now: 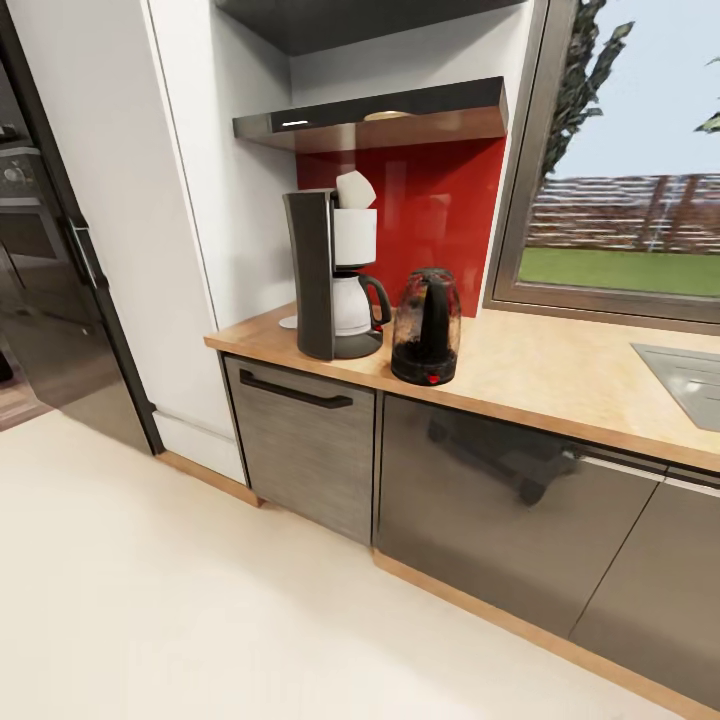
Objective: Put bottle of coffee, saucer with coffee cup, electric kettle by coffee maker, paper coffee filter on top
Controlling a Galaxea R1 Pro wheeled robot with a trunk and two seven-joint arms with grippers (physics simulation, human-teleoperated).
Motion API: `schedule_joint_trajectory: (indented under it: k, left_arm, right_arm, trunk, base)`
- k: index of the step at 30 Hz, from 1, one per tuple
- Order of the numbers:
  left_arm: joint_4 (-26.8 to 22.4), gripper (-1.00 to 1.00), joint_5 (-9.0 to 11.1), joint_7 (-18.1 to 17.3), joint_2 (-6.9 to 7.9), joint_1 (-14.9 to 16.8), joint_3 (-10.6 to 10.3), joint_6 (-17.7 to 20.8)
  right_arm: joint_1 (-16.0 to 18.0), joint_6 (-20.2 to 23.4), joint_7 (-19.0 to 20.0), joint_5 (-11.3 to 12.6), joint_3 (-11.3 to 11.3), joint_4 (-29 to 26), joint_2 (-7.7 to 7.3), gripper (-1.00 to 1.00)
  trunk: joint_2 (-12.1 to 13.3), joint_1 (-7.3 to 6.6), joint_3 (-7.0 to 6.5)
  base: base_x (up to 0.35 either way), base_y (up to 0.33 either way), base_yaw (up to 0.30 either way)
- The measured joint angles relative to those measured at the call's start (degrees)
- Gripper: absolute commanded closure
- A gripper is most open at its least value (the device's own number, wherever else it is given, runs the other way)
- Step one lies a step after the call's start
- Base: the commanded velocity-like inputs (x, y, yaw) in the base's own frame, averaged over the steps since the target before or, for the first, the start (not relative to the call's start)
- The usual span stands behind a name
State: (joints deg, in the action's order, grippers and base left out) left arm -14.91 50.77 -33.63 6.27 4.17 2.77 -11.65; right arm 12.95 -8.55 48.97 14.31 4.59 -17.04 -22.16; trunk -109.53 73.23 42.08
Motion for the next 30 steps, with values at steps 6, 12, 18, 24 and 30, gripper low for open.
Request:
schedule_joint_trajectory:
  k: [6,12,18,24,30]
  left_arm:
    - [-0.2,-1.00,0.0,-0.1,-0.18,0.0,0.2,0.0]
    - [-0.2,-1.00,0.0,-0.1,-0.30,0.0,0.2,0.0]
    - [-0.2,-1.00,0.0,-0.1,-0.35,0.0,0.2,0.0]
    - [-0.2,-1.00,0.0,-0.1,-0.36,0.0,0.2,0.0]
    - [-0.2,-1.00,0.0,-0.1,-0.36,0.0,0.2,0.0]
  right_arm:
    - [0.0,-0.7,0.0,0.6,-0.2,5.5,-2.64,-1.00]
    - [0.0,-0.8,-0.2,1.6,-0.2,6.4,-3.29,-1.00]
    - [0.0,-0.8,-0.1,1.9,-0.2,6.6,-3.46,-1.00]
    - [0.0,-0.7,0.2,1.9,-0.2,6.6,-3.51,-1.00]
    - [0.0,-0.7,0.2,1.9,-0.2,6.6,-3.53,-1.00]
  trunk:
    - [0.0,0.00,0.00]
    - [0.0,0.00,0.00]
    - [0.0,0.00,0.00]
    - [0.0,0.00,0.00]
    - [0.0,-0.02,0.00]
  base:
    - [0.000,0.000,0.000]
    - [0.000,0.000,0.000]
    - [0.000,0.000,0.000]
    - [0.000,0.000,0.000]
    - [0.082,0.042,0.000]
